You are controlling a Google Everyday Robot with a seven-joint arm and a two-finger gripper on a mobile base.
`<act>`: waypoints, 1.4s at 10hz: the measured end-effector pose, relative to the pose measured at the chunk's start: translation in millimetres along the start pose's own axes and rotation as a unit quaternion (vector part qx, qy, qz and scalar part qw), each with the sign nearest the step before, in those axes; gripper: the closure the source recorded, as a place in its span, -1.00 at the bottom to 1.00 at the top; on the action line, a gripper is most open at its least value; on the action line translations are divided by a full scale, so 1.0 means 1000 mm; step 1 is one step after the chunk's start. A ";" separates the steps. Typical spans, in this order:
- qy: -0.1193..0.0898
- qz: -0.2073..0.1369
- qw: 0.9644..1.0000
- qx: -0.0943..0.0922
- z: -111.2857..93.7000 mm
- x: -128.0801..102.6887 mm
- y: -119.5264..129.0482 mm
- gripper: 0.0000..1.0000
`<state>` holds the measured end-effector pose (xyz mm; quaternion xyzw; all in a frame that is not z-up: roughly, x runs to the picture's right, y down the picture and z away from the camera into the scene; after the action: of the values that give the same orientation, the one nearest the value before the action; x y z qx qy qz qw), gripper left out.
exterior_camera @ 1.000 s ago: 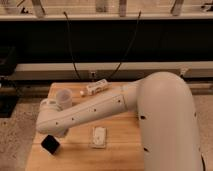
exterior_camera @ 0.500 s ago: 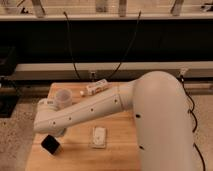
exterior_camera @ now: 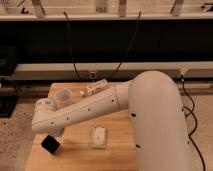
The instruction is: Knock the eraser over
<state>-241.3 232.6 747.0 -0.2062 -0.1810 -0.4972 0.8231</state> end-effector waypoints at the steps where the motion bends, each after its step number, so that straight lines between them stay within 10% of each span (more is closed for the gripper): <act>1: 0.000 -0.001 1.000 0.000 0.001 -0.001 -0.001 0.96; 14: -0.001 -0.020 1.000 0.005 0.013 -0.001 -0.031 0.96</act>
<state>-270.9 227.4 762.8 -0.1988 -0.1881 -0.5129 0.8137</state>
